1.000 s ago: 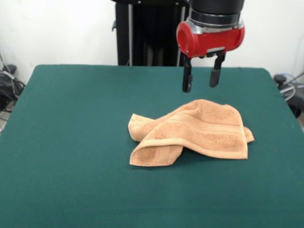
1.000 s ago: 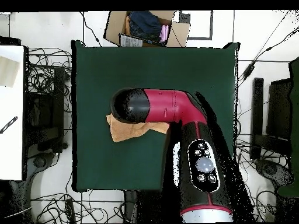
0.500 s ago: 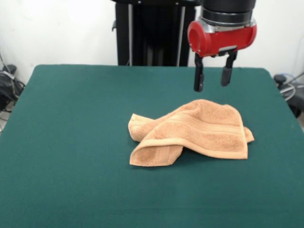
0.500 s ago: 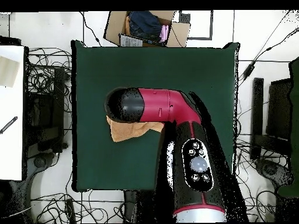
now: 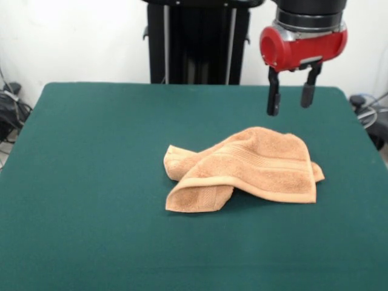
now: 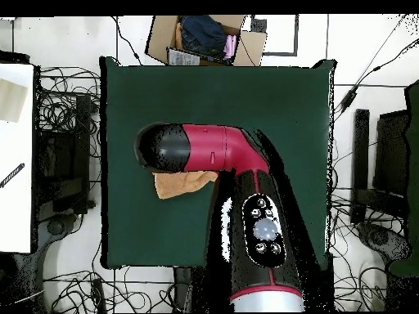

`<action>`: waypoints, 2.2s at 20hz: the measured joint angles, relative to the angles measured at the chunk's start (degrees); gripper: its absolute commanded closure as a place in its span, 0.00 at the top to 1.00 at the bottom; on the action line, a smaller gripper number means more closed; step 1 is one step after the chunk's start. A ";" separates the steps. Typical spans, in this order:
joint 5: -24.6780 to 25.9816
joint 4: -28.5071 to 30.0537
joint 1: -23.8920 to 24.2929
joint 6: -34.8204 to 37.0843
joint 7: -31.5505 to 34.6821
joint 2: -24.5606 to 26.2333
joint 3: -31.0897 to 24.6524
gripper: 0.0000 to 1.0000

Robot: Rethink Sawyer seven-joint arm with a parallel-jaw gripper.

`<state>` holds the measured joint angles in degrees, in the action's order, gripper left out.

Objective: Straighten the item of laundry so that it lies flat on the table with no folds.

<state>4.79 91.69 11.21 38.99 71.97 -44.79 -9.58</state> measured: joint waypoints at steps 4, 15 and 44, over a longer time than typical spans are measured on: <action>-0.17 0.01 -0.27 -0.25 0.00 0.01 0.00 1.00; -0.17 0.01 0.62 -0.77 0.00 0.00 0.06 1.00; 0.08 0.01 8.15 -0.77 0.00 0.00 0.07 1.00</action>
<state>4.87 91.70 19.36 38.21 71.97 -44.79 -9.51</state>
